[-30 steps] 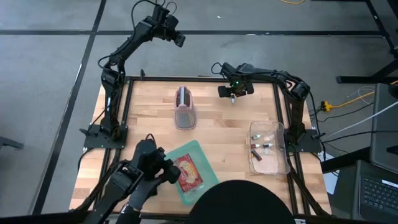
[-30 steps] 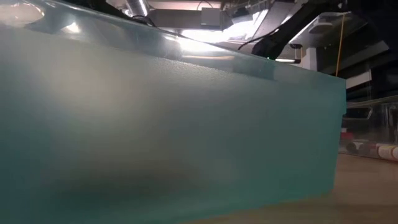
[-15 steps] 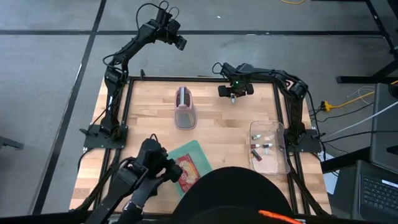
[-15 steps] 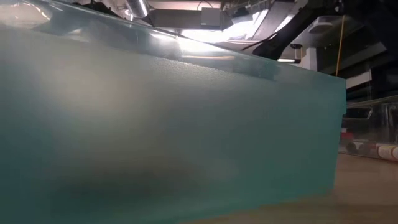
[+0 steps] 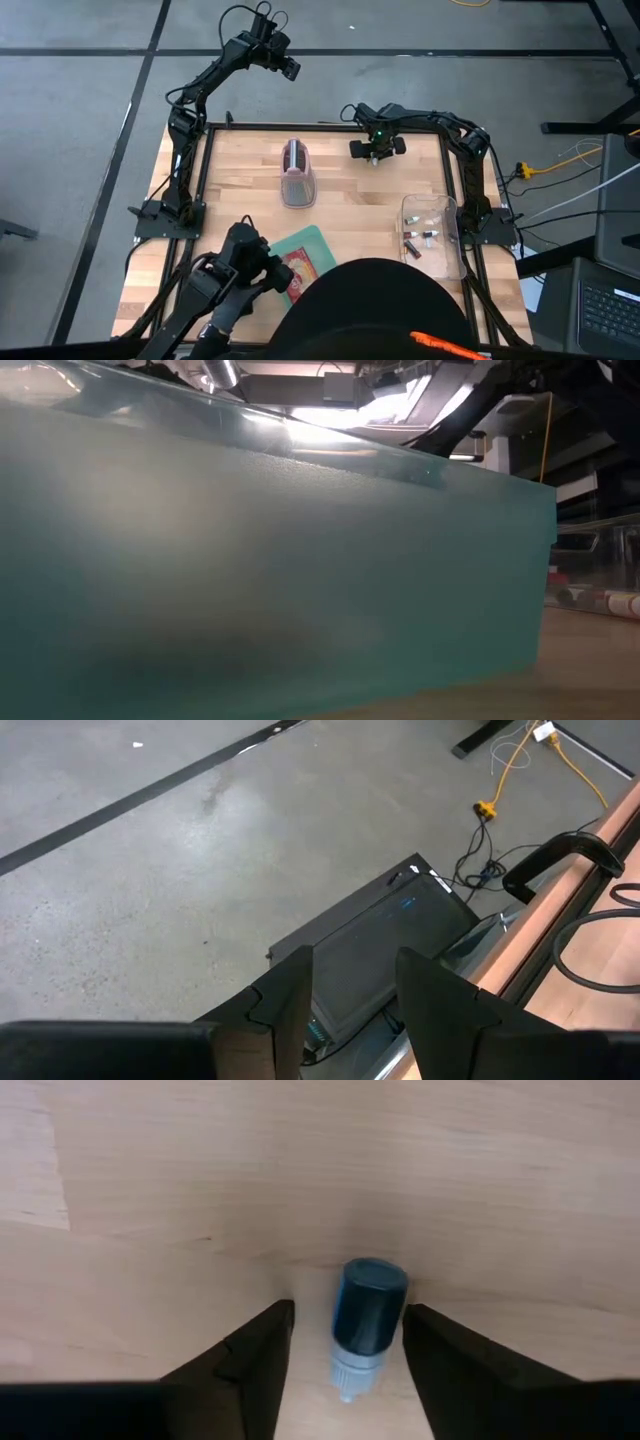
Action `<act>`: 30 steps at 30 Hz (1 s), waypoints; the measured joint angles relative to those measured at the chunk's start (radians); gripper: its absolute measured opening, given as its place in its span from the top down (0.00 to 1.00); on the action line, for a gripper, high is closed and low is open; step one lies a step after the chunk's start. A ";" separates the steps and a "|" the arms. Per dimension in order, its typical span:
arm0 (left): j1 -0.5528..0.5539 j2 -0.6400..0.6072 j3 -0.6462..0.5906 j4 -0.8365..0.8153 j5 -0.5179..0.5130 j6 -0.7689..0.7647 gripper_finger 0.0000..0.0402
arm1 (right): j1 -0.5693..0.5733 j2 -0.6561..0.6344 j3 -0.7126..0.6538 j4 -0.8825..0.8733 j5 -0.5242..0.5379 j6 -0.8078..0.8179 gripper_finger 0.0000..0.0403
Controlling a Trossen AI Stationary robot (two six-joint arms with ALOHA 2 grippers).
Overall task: Pick & Place Food Item
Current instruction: Put the blue food coloring bottle into the transparent bin
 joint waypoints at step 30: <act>0.000 0.000 0.000 0.092 0.087 -0.063 0.65 | -0.019 -0.109 -0.005 0.086 -0.013 -0.002 0.84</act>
